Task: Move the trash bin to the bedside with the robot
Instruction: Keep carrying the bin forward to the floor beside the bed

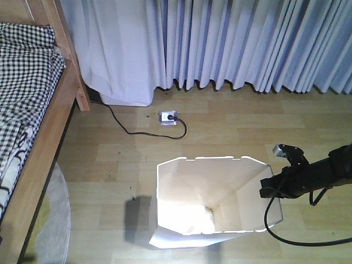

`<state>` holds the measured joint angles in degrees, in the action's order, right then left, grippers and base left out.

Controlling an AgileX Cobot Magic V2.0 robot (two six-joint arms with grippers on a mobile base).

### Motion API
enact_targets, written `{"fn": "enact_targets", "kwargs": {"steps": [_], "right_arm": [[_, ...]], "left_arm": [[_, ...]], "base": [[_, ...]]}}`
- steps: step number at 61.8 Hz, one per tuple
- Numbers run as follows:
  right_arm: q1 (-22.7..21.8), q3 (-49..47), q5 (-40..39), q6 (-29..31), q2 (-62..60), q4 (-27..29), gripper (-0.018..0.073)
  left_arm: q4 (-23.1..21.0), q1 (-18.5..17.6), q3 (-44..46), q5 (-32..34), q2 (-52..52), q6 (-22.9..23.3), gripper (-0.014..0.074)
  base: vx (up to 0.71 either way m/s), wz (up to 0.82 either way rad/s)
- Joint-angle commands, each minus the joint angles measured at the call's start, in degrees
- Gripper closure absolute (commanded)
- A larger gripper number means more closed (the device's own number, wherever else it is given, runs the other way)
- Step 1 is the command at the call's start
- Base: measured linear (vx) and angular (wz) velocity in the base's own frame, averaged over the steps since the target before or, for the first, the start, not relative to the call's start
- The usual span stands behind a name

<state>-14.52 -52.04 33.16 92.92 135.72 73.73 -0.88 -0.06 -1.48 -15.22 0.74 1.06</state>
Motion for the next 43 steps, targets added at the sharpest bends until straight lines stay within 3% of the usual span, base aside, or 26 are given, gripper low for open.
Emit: {"fn": "enact_targets", "kwargs": {"steps": [1, 43], "right_arm": [[-0.1, -0.57, 13.08, -0.25, -4.04, 2.68, 0.0566], [-0.1, -0.57, 13.08, -0.25, -4.04, 2.68, 0.0566]], "left_arm": [[-0.2, 0.06, -1.07, 3.98, 0.85, 0.25, 0.0602], [-0.2, 0.06, -1.07, 3.98, 0.85, 0.25, 0.0602]], "base": [[0.22, 0.01], [0.18, 0.01]]}}
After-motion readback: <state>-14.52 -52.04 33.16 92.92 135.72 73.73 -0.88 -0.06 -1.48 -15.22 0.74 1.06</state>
